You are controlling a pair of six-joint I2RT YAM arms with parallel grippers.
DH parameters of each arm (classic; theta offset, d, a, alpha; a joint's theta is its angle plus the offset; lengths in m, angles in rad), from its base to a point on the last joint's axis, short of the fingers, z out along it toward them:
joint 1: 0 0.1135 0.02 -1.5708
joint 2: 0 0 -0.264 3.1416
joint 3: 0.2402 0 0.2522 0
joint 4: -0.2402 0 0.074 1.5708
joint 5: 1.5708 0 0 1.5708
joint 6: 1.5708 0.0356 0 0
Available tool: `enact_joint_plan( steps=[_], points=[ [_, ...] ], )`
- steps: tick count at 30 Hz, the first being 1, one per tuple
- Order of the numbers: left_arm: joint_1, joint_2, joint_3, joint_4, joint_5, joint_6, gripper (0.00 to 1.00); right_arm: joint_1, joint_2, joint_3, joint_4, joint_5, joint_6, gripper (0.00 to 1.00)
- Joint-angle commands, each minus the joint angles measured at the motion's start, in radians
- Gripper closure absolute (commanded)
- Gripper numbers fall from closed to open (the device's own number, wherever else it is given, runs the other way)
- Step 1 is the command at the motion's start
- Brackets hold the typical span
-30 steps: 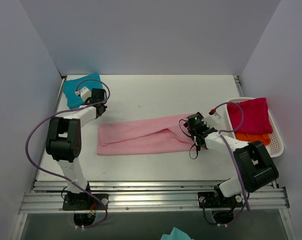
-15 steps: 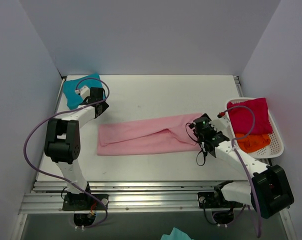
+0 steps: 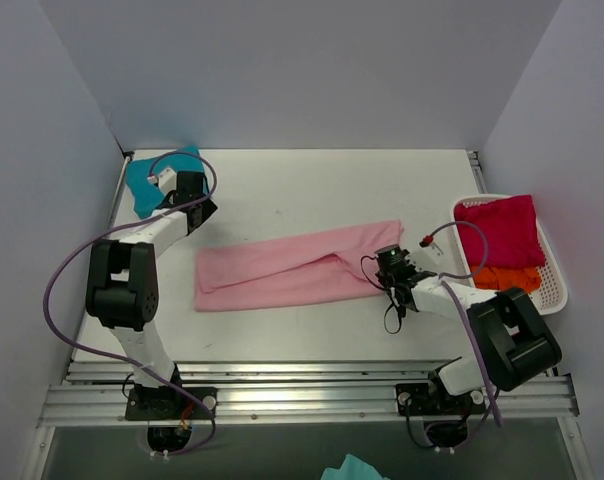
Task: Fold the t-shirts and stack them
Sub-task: Fold the tshirt
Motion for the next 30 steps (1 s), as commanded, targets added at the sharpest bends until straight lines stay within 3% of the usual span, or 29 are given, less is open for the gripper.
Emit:
enact_joint_plan(
  steps=[1,2,3,9,13,15,19,20,21,22,23,24,25,27,30],
  points=[
    [0.022,-0.054,0.001,0.041,0.018,0.020,0.41,0.002,0.103,0.019,0.056,-0.051,-0.019,0.81],
    [0.025,-0.057,-0.003,0.043,0.023,0.021,0.41,0.001,0.118,0.026,0.070,-0.054,-0.024,0.86],
    [0.030,-0.061,-0.012,0.049,0.027,0.023,0.41,0.001,0.132,0.038,0.079,-0.056,-0.026,1.00],
    [0.052,-0.085,-0.040,0.072,0.064,0.020,0.42,-0.022,0.203,0.132,0.132,0.005,-0.026,1.00],
    [0.052,-0.082,-0.026,0.072,0.089,0.021,0.42,-0.050,0.403,0.408,0.046,0.133,-0.044,1.00],
    [0.052,-0.079,-0.017,0.061,0.095,0.026,0.42,-0.074,0.507,0.630,-0.009,0.161,-0.071,1.00],
    [0.056,-0.076,-0.020,0.066,0.103,0.027,0.42,-0.168,0.838,0.983,0.022,0.047,-0.142,1.00],
    [0.058,-0.077,-0.028,0.071,0.107,0.027,0.42,-0.182,0.891,1.134,0.048,-0.033,-0.165,1.00],
    [0.059,-0.081,-0.031,0.071,0.107,0.027,0.42,-0.193,0.949,1.214,0.064,-0.078,-0.191,0.89],
    [0.061,-0.082,-0.032,0.071,0.109,0.026,0.42,-0.202,1.052,1.296,0.067,-0.121,-0.257,0.71],
    [0.062,-0.084,-0.034,0.074,0.110,0.026,0.42,-0.213,1.095,1.384,0.035,-0.149,-0.277,0.46],
    [0.062,-0.088,-0.037,0.074,0.112,0.026,0.42,-0.214,1.158,1.543,-0.014,-0.142,-0.289,0.10],
    [0.062,-0.090,-0.035,0.074,0.115,0.027,0.42,-0.217,1.166,1.595,-0.049,-0.139,-0.303,0.02],
    [0.062,-0.102,-0.037,0.066,0.112,0.030,0.42,-0.220,1.134,1.562,-0.040,-0.128,-0.346,0.00],
    [0.062,-0.119,-0.054,0.074,0.107,0.029,0.42,-0.220,0.899,1.322,0.059,-0.053,-0.369,0.00]
  ],
)
